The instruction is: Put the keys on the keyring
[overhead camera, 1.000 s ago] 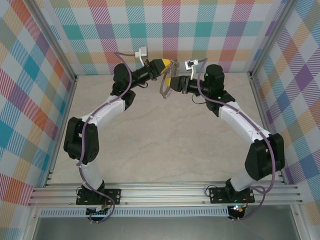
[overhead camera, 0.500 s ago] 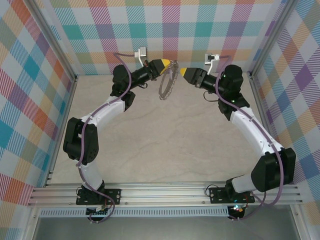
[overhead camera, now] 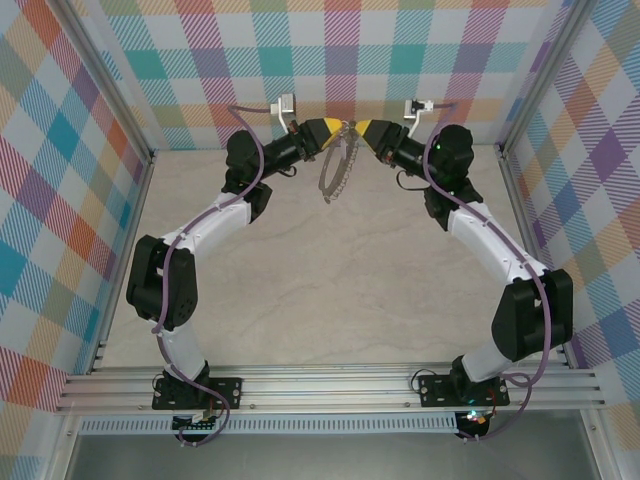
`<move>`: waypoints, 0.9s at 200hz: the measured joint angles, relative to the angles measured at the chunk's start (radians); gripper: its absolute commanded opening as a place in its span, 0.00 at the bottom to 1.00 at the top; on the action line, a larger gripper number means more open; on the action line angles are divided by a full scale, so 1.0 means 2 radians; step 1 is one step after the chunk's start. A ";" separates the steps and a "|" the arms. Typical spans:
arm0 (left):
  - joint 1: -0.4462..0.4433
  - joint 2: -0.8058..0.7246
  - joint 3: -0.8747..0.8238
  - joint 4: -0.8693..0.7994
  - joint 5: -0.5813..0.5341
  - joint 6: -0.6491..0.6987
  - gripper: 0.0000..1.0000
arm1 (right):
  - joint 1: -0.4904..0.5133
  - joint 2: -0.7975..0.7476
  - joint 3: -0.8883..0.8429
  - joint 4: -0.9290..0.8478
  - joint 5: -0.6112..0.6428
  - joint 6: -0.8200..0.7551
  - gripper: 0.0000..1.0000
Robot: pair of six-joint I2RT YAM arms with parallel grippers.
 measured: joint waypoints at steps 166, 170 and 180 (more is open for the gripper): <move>-0.001 0.000 0.000 -0.001 -0.008 -0.002 0.00 | 0.017 0.015 0.028 0.006 -0.001 -0.001 0.33; -0.001 0.000 0.000 -0.001 -0.008 -0.002 0.00 | 0.017 0.015 0.028 0.006 0.000 -0.001 0.33; -0.001 0.000 0.000 -0.001 -0.008 -0.002 0.00 | 0.017 0.015 0.028 0.006 0.000 -0.001 0.33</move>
